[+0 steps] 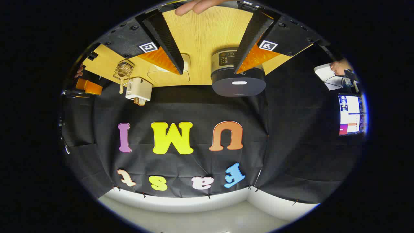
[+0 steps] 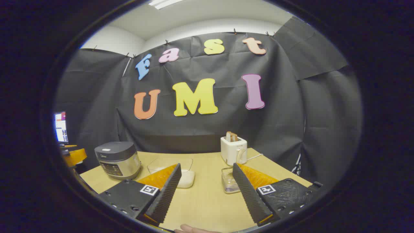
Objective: Close the left gripper, press the button to open the rice cooker; take a wooden spoon from the chopstick holder with the right hand, scoop a spoonful of rice and pour it into the rice cooker, then put the wooden spoon back into the chopstick holder.
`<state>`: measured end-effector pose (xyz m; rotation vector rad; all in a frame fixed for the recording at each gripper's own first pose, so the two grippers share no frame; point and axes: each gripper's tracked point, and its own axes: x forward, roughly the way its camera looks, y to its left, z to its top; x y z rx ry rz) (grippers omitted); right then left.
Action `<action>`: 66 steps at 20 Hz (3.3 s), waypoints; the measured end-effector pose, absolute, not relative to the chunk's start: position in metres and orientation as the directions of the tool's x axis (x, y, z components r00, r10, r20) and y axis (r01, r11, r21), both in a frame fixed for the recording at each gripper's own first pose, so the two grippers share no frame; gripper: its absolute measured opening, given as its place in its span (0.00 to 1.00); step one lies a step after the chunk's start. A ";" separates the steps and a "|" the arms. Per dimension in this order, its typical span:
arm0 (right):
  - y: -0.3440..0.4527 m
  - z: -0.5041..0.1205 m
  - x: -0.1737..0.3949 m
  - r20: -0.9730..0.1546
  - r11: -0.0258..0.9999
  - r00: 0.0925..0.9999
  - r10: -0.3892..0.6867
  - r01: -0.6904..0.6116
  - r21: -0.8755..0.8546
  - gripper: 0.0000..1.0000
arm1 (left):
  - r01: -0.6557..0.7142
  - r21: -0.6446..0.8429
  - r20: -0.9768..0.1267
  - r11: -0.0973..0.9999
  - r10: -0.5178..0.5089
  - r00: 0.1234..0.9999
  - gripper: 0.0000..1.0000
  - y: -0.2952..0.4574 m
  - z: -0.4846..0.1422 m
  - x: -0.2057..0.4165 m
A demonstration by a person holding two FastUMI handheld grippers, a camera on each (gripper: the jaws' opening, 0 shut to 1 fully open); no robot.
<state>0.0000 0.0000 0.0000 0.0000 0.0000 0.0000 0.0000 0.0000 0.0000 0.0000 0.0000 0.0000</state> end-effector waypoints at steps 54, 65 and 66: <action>-0.042 -0.069 0.037 -0.093 0.998 0.994 0.058 -0.057 0.005 0.96 | -0.146 -0.015 -0.361 0.989 0.131 0.923 0.03 0.094 -0.009 0.171; -0.030 -0.069 0.032 -0.092 0.996 0.992 0.086 -0.089 -0.027 0.92 | -0.140 -0.029 -0.426 0.990 0.115 0.897 0.03 0.097 -0.042 0.181; -0.029 -0.068 0.031 -0.091 0.996 0.992 0.087 -0.089 -0.027 0.92 | -0.138 -0.027 -0.423 0.990 0.113 0.899 0.03 0.099 -0.042 0.182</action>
